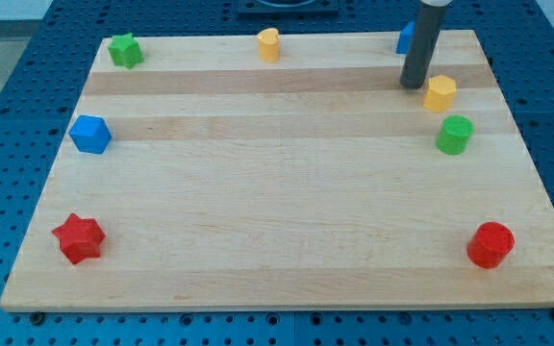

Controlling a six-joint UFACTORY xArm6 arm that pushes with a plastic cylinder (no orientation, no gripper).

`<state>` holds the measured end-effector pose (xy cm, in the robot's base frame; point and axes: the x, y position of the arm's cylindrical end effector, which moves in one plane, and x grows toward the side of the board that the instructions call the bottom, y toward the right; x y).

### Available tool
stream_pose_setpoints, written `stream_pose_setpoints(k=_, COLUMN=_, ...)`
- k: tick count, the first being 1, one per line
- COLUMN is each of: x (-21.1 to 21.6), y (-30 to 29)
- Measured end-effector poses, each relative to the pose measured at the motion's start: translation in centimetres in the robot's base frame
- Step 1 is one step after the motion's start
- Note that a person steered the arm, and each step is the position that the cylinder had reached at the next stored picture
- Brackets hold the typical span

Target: Place the hexagon to the bottom center

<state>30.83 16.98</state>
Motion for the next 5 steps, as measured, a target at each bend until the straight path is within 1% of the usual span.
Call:
stream_pose_setpoints(k=1, x=-2.0, y=1.5)
stream_pose_setpoints(k=2, x=-2.3, y=6.2)
stream_pose_setpoints(k=3, x=-0.7, y=8.7)
stream_pose_setpoints(k=4, x=0.6, y=5.0)
stream_pose_setpoints(k=5, x=2.6, y=-1.9)
